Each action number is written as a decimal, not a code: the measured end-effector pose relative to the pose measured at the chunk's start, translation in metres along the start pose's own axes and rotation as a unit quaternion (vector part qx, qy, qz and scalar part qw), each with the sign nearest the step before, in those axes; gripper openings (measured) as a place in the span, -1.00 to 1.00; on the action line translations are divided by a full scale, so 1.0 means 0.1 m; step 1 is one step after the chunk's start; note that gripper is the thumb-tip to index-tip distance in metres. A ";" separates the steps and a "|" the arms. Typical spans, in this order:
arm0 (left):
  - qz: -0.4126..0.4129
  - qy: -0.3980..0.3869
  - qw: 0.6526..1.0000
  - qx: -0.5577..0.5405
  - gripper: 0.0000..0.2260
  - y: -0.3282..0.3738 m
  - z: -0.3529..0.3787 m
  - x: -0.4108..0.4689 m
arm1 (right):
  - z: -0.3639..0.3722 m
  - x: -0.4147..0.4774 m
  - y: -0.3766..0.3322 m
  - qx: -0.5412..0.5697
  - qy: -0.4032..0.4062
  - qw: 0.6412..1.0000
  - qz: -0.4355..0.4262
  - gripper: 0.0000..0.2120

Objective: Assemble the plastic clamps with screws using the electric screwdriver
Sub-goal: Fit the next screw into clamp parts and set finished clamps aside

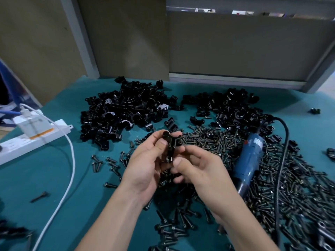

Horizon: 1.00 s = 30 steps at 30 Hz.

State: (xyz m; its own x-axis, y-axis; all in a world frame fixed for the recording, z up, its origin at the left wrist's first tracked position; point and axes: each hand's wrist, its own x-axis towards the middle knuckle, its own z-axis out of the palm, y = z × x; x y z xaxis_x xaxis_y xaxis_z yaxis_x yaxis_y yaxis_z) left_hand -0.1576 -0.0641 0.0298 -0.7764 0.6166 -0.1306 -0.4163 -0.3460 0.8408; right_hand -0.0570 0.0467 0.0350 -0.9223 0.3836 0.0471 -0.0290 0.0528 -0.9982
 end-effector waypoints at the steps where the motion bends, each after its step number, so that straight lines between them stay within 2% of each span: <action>1: 0.016 0.010 1.000 0.023 -0.76 -0.01 0.01 0.00 | 0.01 0.00 0.02 -0.004 0.005 1.000 -0.004 -0.79; 3: 0.047 0.017 0.997 0.059 -0.82 -0.05 0.05 -0.02 | 0.02 0.01 0.06 -0.032 0.026 0.999 -0.010 -0.78; 7: 0.110 0.009 0.986 0.126 -0.69 -0.12 0.09 -0.01 | 0.02 0.02 0.10 -0.065 0.072 0.995 -0.026 -0.71; 10: 0.106 -0.001 0.986 0.128 -0.78 -0.13 0.09 0.00 | -0.05 0.03 0.06 -0.054 0.090 0.993 -0.059 -0.65; 11: 0.095 -0.006 0.990 0.102 -0.84 -0.12 0.09 -0.01 | -0.08 0.03 0.04 -0.028 0.084 0.994 -0.060 -0.64; 13: 0.040 -0.047 0.998 -0.026 -0.91 -0.10 0.08 -0.03 | -0.11 0.03 -0.01 0.095 0.050 0.994 -0.019 -0.72; 15: -0.016 -0.129 0.980 -0.153 -0.97 -0.07 0.06 -0.08 | -0.13 0.01 -0.05 0.192 -0.003 0.980 0.050 -0.74; 16: -0.030 -0.160 0.972 -0.169 -0.90 -0.06 0.03 -0.09 | -0.14 0.00 -0.07 0.221 -0.037 0.972 0.077 -0.73; 18: -0.055 -0.196 0.967 -0.152 -0.76 -0.03 0.01 -0.10 | -0.15 -0.02 -0.11 0.276 -0.107 0.949 0.111 -0.67; 20: -0.066 -0.197 0.968 -0.138 -0.78 -0.01 0.01 -0.10 | -0.14 -0.04 -0.15 0.314 -0.141 0.929 0.137 -0.61; 24: -0.074 -0.142 0.984 -0.074 -0.80 -0.03 0.00 -0.05 | -0.06 -0.05 -0.14 0.355 -0.099 0.910 0.191 -0.62; 26: -0.071 -0.109 0.990 -0.052 -0.69 -0.04 -0.02 -0.03 | -0.07 -0.04 -0.13 0.367 -0.091 0.902 0.207 -0.71; 28: -0.048 -0.109 0.992 -0.039 -0.65 -0.03 -0.04 -0.02 | -0.11 -0.02 -0.14 0.361 -0.091 0.908 0.192 -0.80; 30: -0.004 -0.113 0.993 0.045 -0.63 -0.01 -0.08 -0.01 | -0.17 0.00 -0.16 0.274 -0.048 0.948 0.158 -0.87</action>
State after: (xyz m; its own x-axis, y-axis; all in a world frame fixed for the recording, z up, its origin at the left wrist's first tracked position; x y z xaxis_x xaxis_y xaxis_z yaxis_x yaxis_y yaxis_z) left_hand -0.1598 -0.0700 0.0250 -0.6431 0.7654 -0.0254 -0.3704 -0.2818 0.8851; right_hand -0.0498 0.0619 0.0512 -0.9482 0.2132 -0.2356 0.0840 -0.5469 -0.8330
